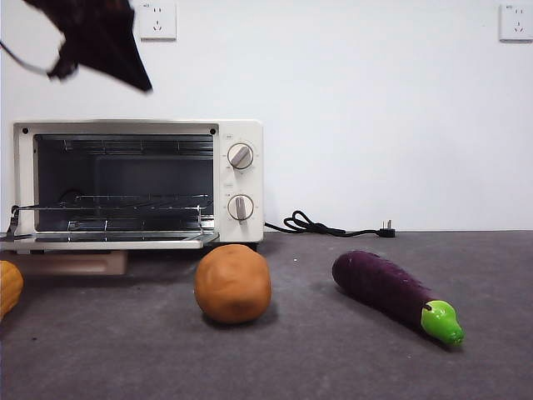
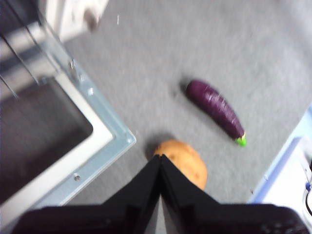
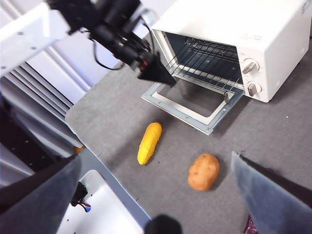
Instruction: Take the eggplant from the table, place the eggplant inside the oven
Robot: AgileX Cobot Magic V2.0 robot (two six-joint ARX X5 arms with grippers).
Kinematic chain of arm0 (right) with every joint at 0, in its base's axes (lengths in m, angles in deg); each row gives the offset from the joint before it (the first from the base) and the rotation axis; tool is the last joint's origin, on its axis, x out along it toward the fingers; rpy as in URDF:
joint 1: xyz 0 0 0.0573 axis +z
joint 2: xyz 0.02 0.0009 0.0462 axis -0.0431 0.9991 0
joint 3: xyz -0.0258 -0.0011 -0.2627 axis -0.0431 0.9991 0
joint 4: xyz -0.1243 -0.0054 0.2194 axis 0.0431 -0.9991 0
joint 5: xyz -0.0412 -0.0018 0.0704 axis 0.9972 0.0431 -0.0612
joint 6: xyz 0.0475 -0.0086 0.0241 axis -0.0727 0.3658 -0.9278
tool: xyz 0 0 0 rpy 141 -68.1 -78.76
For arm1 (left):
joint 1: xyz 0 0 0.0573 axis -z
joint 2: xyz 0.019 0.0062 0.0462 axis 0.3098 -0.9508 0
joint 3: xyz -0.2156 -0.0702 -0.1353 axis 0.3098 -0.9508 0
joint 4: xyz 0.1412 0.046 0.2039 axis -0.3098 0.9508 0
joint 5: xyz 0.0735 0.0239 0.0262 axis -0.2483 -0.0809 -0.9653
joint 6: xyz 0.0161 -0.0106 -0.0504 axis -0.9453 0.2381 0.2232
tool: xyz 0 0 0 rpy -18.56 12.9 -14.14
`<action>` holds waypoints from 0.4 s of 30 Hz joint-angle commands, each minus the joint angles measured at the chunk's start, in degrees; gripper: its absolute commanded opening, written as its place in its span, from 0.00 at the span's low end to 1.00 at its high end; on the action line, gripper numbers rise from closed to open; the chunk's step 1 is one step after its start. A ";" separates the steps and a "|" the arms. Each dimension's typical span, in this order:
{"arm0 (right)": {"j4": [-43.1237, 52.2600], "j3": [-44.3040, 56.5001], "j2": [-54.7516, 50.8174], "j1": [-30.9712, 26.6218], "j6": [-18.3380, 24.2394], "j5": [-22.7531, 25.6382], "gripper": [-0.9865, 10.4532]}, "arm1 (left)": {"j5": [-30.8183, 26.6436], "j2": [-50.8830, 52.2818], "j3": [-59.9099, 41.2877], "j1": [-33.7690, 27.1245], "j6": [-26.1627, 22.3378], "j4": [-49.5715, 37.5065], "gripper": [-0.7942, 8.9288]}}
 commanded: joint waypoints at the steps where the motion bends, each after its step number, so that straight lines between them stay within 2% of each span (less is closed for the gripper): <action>1: 0.22 -0.22 0.11 0.11 0.42 0.11 0.58 | 0.04 3.76 -0.42 -1.40 0.81 -2.36 0.08; 7: -0.11 -0.22 0.13 0.11 0.39 0.55 0.58 | -0.90 14.25 -0.42 -5.81 2.43 -5.57 0.08; 12: -0.31 -0.22 0.50 0.11 0.42 3.13 0.58 | -4.85 23.06 -0.42 -10.40 3.43 -5.57 0.08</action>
